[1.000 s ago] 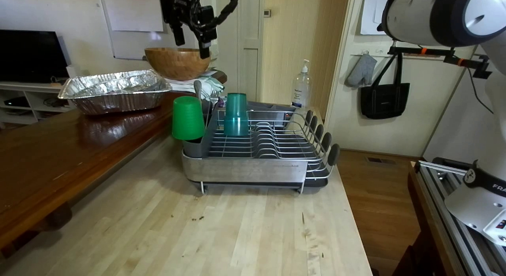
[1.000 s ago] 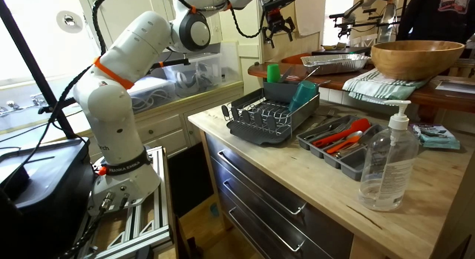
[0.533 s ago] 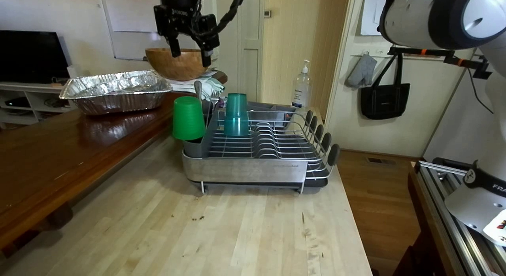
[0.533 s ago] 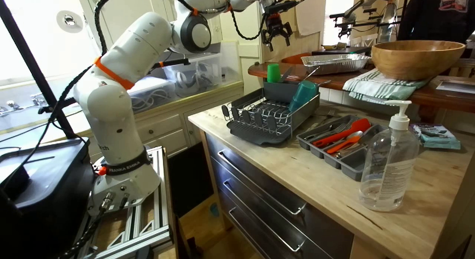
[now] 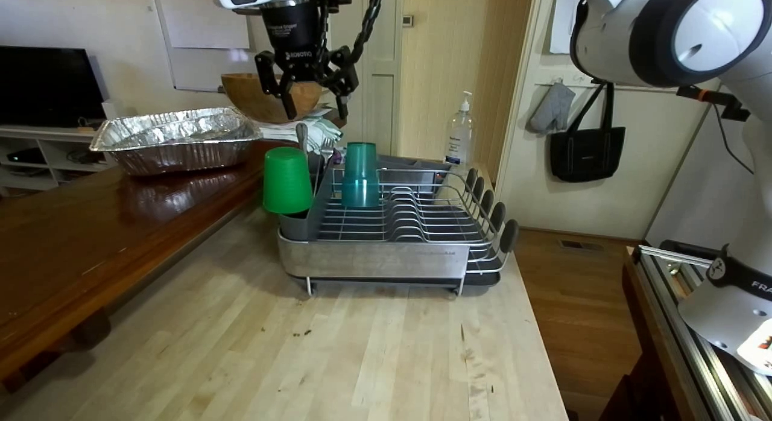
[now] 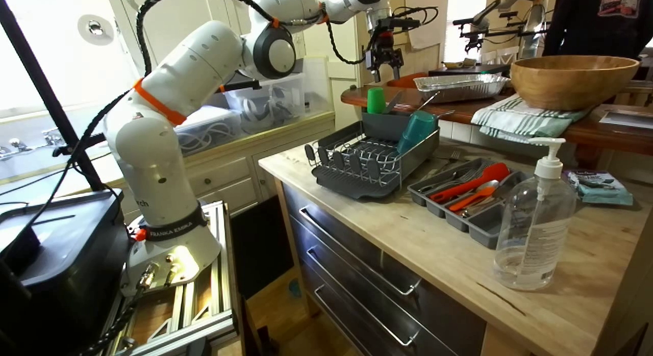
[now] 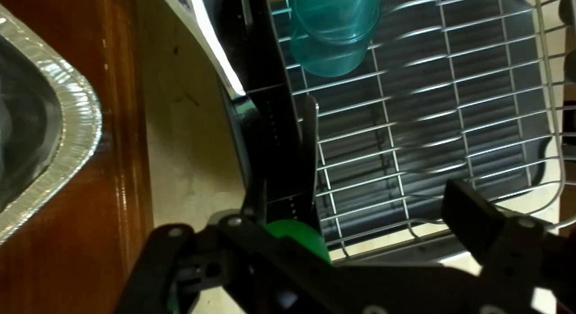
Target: Move the light green cup to the top-left corner, then shift a knife to the right
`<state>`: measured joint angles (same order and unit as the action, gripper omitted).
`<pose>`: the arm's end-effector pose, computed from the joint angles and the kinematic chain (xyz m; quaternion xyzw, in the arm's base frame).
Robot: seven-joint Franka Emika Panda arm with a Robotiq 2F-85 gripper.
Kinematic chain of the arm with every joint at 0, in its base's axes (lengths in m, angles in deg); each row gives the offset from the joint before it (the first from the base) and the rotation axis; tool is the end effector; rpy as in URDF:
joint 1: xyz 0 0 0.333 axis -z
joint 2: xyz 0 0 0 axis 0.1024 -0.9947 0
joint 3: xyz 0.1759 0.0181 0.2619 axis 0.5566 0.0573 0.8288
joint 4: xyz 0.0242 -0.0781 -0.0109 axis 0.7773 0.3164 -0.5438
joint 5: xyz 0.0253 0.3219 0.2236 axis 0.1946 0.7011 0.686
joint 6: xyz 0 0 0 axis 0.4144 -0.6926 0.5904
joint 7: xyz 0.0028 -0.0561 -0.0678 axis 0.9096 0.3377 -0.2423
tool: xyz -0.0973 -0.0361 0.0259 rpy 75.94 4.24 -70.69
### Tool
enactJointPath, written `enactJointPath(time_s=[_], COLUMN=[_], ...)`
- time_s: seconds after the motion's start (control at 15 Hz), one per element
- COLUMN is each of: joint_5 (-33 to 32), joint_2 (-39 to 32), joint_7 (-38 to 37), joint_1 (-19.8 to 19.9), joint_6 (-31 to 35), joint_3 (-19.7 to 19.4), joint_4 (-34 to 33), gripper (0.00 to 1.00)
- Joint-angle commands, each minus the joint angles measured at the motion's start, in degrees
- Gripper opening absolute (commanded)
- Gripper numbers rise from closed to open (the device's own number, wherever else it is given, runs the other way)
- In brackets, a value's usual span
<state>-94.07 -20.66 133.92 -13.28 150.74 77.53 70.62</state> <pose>0.7164 0.2171 0.4782 0.6216 0.7700 -0.1168 0.0838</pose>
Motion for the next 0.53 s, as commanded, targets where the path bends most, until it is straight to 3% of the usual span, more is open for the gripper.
enactJointPath(time_s=[0.0,0.13,0.47], joint_5=[0.47,0.36,0.54], joint_2=[-1.67,-2.13,0.41], joint_7=[5.35,3.30,2.68], joint_1=[0.45,0.03,0.11], joint_6=[-4.74,-4.19,-2.12], joint_3=[-0.32,-0.71,-0.81], joint_4=[-1.71,-3.02,1.44], gripper=[1.00,1.00,1.00])
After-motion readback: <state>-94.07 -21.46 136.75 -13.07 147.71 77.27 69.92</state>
